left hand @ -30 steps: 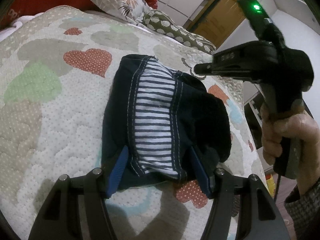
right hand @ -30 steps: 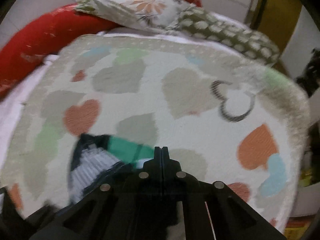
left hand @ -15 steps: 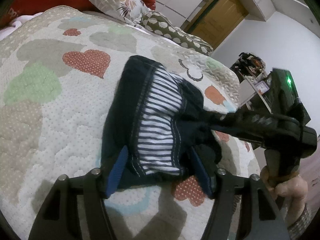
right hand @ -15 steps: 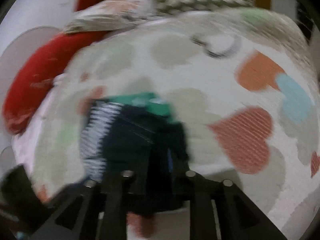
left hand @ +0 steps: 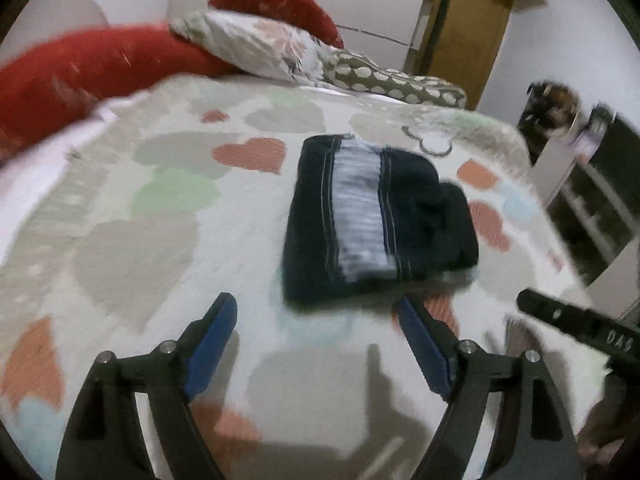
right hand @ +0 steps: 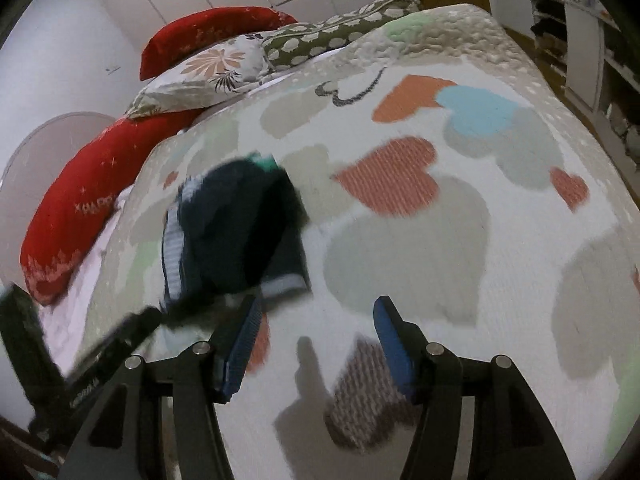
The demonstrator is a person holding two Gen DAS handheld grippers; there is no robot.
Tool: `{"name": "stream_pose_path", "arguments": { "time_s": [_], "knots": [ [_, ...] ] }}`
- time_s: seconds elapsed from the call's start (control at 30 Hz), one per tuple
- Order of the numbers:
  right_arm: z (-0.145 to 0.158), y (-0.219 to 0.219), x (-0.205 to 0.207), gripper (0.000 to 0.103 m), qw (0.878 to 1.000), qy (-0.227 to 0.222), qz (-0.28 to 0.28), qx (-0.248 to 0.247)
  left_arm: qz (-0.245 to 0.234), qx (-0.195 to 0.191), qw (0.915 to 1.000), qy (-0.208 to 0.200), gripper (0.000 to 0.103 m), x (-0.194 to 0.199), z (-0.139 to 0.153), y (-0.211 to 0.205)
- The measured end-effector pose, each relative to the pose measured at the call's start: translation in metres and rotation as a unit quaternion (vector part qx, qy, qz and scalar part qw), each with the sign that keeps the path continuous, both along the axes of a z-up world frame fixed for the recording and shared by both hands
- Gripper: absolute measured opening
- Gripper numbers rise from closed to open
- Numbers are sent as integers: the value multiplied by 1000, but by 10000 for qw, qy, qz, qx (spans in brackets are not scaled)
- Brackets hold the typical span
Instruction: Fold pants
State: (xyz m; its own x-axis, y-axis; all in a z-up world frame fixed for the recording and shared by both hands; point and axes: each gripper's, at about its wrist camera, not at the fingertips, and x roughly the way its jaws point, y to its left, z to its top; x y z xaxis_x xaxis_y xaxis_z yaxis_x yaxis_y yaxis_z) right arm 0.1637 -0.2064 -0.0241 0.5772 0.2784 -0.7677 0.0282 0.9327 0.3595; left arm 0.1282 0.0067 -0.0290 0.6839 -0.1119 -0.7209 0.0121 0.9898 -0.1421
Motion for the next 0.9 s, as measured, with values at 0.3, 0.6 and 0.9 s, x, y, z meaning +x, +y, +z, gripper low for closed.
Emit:
{"name": "stream_pose_path", "arguments": {
  "time_s": [0.3, 0.6, 0.9],
  "knots": [
    [-9, -6, -54, 66, 9992, -254, 128, -295, 576, 697, 9950, -424, 90, -74, 27, -26],
    [2, 2, -88, 73, 9929, -650, 354, -929, 191, 624, 9964, -534, 94, -92, 52, -53],
    [-11, -6, -80, 74, 9937, -491, 149, -999, 84, 451, 9989, 119, 94, -73, 25, -49]
  ]
}}
